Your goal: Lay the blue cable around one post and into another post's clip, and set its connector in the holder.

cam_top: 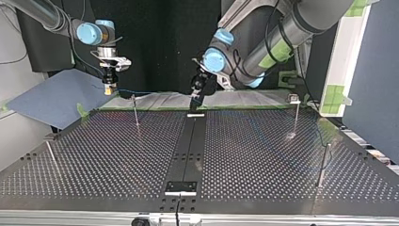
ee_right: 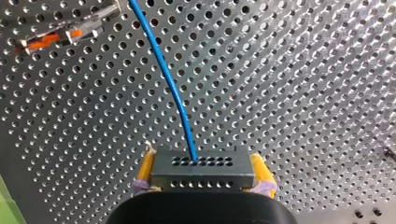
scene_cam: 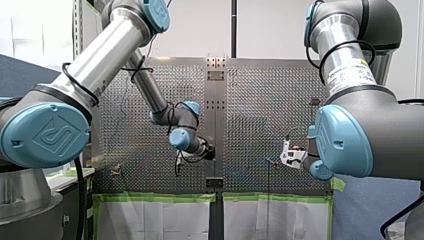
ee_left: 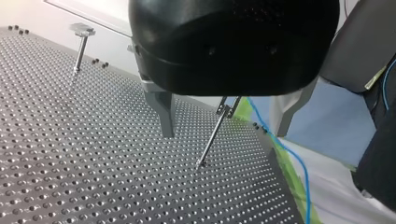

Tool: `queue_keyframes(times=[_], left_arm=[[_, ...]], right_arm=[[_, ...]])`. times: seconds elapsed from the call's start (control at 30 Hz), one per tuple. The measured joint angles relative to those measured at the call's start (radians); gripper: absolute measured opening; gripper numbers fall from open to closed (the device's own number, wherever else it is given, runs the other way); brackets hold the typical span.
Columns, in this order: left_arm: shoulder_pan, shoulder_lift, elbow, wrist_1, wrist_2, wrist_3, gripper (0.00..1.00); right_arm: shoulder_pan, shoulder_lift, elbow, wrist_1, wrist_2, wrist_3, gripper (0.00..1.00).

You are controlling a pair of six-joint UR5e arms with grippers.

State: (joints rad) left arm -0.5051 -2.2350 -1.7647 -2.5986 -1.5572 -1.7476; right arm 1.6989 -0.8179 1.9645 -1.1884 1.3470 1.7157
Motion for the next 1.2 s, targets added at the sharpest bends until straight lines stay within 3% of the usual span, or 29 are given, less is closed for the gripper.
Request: queue_keyframes(times=[1.0, 1.2], left_arm=[[-0.018, -0.265, 0.071, 0.266, -0.009, 0.014, 1.0], [-0.02, -0.264, 0.111, 0.316, -0.011, 0.055, 1.0]], right_arm=[[0.0, 0.0, 0.0, 0.002, 0.0, 0.0, 0.0], [-0.001, 0.0, 0.0, 0.002, 0.0, 0.0, 0.0]])
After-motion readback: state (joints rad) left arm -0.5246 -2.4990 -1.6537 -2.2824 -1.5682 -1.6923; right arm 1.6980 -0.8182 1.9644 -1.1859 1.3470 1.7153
